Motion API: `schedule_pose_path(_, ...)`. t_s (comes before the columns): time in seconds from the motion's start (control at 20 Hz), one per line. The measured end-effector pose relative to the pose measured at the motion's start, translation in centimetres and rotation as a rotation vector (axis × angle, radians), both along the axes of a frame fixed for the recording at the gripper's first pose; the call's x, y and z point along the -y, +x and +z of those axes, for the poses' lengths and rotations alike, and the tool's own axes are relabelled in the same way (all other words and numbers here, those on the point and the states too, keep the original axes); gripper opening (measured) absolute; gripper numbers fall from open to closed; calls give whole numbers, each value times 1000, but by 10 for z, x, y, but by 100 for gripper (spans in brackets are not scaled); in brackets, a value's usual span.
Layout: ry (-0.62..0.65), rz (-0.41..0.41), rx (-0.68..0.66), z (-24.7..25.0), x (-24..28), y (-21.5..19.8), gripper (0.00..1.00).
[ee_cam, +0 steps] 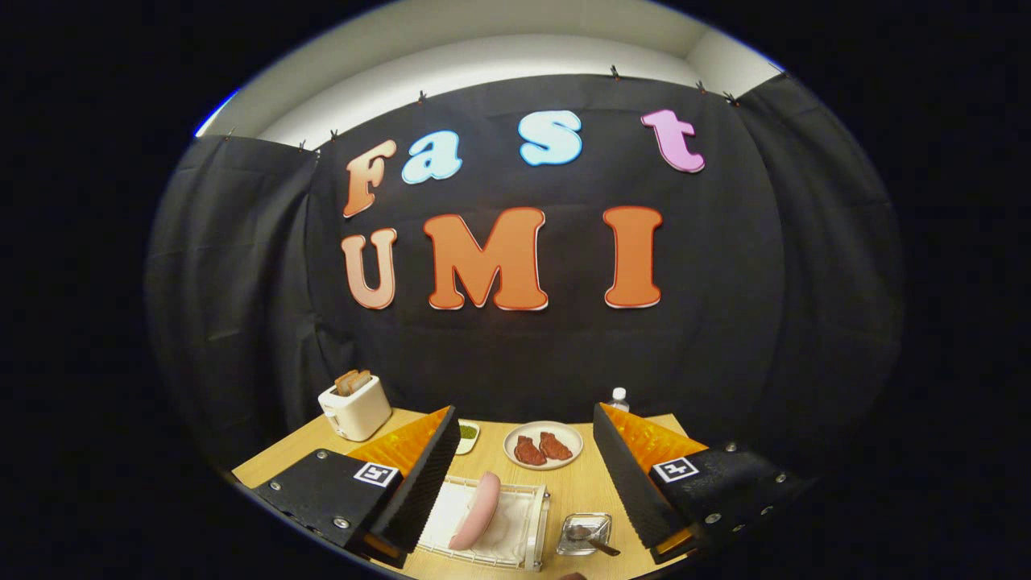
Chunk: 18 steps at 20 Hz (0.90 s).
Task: Take the plate from the dish rack, then take the spoon from the basket and place it into the plate.
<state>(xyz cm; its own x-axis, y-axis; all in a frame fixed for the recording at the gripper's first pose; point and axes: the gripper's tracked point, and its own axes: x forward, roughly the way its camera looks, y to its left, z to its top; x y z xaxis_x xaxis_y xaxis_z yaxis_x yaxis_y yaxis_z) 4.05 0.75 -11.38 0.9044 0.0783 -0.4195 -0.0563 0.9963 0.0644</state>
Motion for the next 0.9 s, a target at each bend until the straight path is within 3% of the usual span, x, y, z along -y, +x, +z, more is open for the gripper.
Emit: schedule_pose_path(0.9,72,121,-707,-140,-56,-24,92)
